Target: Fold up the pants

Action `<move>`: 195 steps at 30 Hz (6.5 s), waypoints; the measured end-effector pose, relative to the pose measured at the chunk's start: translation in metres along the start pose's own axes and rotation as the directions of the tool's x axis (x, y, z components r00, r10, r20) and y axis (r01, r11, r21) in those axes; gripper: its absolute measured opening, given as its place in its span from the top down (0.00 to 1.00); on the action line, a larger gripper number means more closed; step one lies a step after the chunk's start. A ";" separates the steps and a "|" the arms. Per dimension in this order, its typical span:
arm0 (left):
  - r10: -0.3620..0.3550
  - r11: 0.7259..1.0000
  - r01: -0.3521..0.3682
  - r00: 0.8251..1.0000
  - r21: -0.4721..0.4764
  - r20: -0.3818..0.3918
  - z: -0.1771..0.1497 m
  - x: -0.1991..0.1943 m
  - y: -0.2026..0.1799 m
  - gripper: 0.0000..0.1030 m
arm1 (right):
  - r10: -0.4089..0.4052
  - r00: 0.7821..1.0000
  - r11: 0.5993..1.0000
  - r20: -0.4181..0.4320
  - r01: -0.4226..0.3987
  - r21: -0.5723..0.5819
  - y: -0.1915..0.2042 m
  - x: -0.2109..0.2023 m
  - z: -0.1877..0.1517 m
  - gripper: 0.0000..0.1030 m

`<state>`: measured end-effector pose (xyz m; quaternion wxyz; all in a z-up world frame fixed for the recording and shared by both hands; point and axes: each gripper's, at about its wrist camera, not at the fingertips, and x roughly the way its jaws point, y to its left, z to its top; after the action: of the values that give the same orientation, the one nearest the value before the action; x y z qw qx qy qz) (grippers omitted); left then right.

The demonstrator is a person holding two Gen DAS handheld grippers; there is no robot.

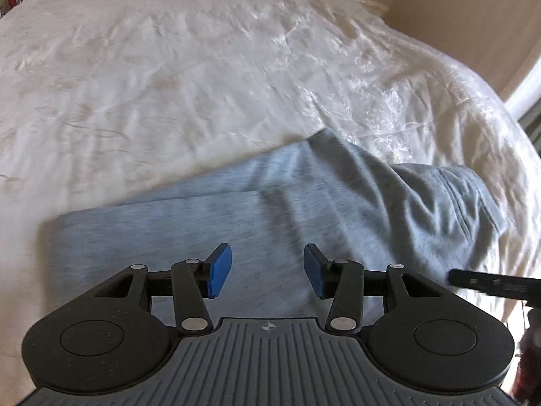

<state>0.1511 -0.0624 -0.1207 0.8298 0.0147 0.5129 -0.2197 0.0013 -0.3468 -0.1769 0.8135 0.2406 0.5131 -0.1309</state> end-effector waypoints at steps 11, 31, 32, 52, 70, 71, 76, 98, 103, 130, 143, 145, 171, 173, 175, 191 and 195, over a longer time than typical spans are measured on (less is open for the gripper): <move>0.153 0.988 -0.156 0.979 -0.015 -0.135 -0.002 0.072 -0.016 0.53 | 0.047 0.999 0.987 -0.002 -0.047 0.156 -0.115 0.008 0.040 0.17; 0.202 0.979 -0.203 0.969 0.013 -0.142 0.005 0.066 -0.028 0.51 | 0.269 0.963 0.955 0.030 -0.271 0.121 -0.110 0.039 0.109 0.73; 0.204 0.979 -0.202 0.972 0.027 -0.119 0.006 0.060 -0.032 0.51 | 0.274 0.961 0.955 0.035 -0.276 0.112 -0.108 0.034 0.112 0.73; 0.108 0.965 -0.112 0.994 0.238 0.032 -0.019 0.033 -0.056 0.49 | 0.232 0.960 0.972 0.155 -0.236 0.008 -0.023 -0.052 0.113 0.73; -0.072 0.992 0.065 0.995 0.106 0.068 -0.072 -0.074 0.088 0.42 | 0.307 0.935 0.915 0.178 -0.238 -0.327 0.213 -0.099 0.053 0.74; -0.047 0.997 0.042 0.996 0.065 0.076 -0.075 -0.081 0.104 0.42 | 0.317 0.935 0.899 0.161 -0.242 -0.366 0.233 -0.093 0.042 0.74; 0.096 0.991 -0.087 0.992 -0.100 0.080 -0.091 -0.107 0.175 0.42 | 0.336 0.942 0.800 0.014 -0.278 -0.532 0.328 -0.030 -0.038 0.60; 0.019 0.998 -0.018 1.000 -0.065 0.013 -0.049 -0.035 0.138 0.42 | 0.054 0.990 0.919 -0.127 -0.099 -0.381 0.186 0.042 -0.051 0.58; 0.053 0.992 -0.069 0.988 -0.106 -0.145 -0.100 -0.018 0.137 0.38 | 0.102 0.968 0.892 -0.231 -0.192 -0.409 0.179 0.029 -0.074 0.57; 0.176 0.973 -0.169 0.984 -0.157 0.030 -0.045 -0.078 0.103 0.27 | 0.238 0.969 0.832 -0.069 -0.240 -0.501 0.200 0.053 0.078 0.67; 0.160 0.980 -0.181 0.962 -0.080 -0.219 -0.019 0.039 0.095 0.19 | 0.111 0.974 0.821 -0.195 -0.200 -0.535 0.200 0.069 -0.022 0.29; 0.174 0.978 -0.194 0.961 -0.076 -0.215 -0.021 0.040 0.092 0.18 | 0.104 0.974 0.811 -0.200 -0.200 -0.550 0.200 0.068 -0.031 0.20; 0.273 0.955 -0.296 0.903 -0.019 -0.331 0.002 0.068 0.068 0.00 | 0.083 0.956 0.791 -0.282 -0.235 -0.565 0.222 0.098 -0.027 0.00; 0.276 0.953 -0.302 0.899 -0.023 -0.340 0.005 0.070 0.067 0.00 | 0.081 0.962 0.797 -0.262 -0.220 -0.563 0.224 0.099 -0.029 0.00; 0.279 0.952 -0.305 0.896 -0.024 -0.344 0.006 0.071 0.067 0.00 | 0.075 0.968 0.801 -0.240 -0.202 -0.563 0.226 0.100 -0.032 0.00; 0.267 0.958 -0.288 0.907 -0.017 -0.327 0.001 0.061 0.069 0.01 | 0.086 0.974 0.798 -0.209 -0.193 -0.570 0.227 0.099 -0.030 0.00; 0.263 0.961 -0.277 0.919 -0.008 -0.294 -0.002 0.047 0.070 0.06 | 0.084 0.972 0.803 -0.218 -0.195 -0.563 0.230 0.096 -0.028 0.00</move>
<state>0.1944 -0.0151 -0.1763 0.7681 0.0966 0.6272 -0.0859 0.1272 -0.1335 -0.2138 0.8049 0.0292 0.5814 0.1149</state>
